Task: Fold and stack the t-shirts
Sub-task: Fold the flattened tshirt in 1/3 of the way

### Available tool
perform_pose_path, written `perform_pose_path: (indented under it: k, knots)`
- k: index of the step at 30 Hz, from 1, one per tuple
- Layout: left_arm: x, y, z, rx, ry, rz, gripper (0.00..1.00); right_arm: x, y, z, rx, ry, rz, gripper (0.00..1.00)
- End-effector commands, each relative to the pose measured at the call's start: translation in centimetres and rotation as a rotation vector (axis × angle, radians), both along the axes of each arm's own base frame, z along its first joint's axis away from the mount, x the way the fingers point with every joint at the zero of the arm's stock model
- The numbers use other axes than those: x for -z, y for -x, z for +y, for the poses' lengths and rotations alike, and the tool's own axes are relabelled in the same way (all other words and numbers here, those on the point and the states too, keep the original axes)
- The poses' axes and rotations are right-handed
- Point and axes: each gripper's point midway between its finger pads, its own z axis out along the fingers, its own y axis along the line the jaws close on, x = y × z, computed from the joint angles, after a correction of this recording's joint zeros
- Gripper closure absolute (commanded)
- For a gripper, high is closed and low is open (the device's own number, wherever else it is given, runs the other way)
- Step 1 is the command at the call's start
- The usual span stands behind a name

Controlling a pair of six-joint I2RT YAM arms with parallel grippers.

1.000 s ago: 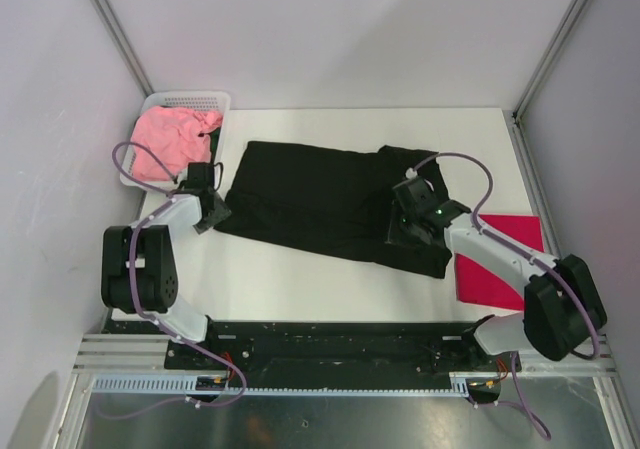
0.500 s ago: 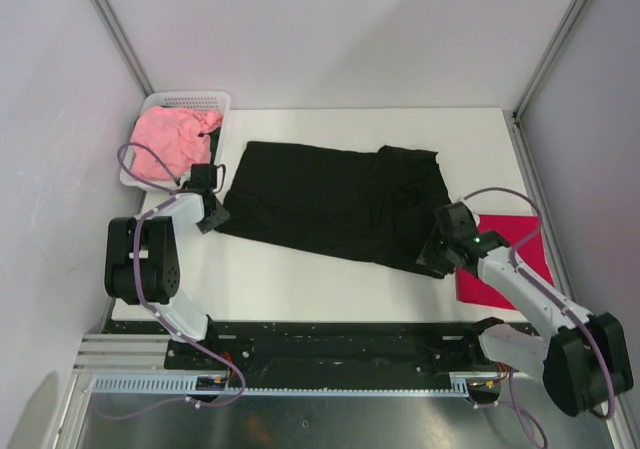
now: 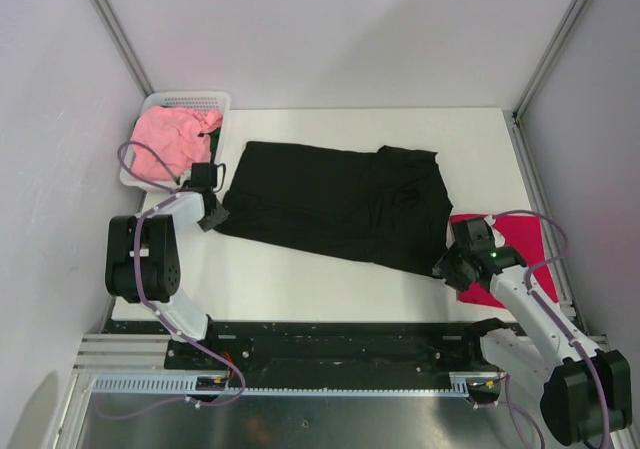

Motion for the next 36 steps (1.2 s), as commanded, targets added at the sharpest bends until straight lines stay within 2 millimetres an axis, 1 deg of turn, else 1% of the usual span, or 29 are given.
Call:
perform_pose_path:
  k: [1,5,9,15,18,24,27,30,36]
  knots:
    - [-1.0,-1.3,0.8,-0.023,-0.04,-0.034,0.71,0.3,-0.3,-1.7,0.055,0.054,-0.011,0.56]
    - [-1.0,-1.5,0.7,-0.018,-0.038,-0.037,0.71,0.8,-1.6,-1.2,0.032,0.04,-0.027,0.56]
    - [-1.3,-1.6,0.5,-0.008,-0.03,-0.044,0.7,1.9,-2.5,-0.8,0.008,0.039,-0.01,0.56]
    - [-2.0,-1.6,0.4,0.003,-0.031,-0.061,0.64,2.9,-3.3,-0.7,-0.001,0.051,0.003,0.57]
    - [-2.3,-1.7,0.4,0.012,-0.033,-0.07,0.61,3.2,-3.4,-1.2,0.009,0.076,0.009,0.65]
    - [-3.5,-1.9,-0.2,0.037,-0.007,-0.117,0.56,3.2,-3.5,-1.9,0.02,0.106,0.005,0.88]
    - [-3.7,-2.1,-0.3,0.05,-0.002,-0.128,0.55,3.2,-3.6,-2.0,0.016,0.11,0.003,0.96]
    - [-3.4,-2.0,-0.5,0.06,0.005,-0.119,0.54,3.0,-3.7,-2.0,0.012,0.114,0.0,0.99]
    - [-1.8,-1.7,-0.5,0.052,0.004,-0.075,0.54,2.6,-3.9,-1.9,-0.001,0.105,-0.009,1.0]
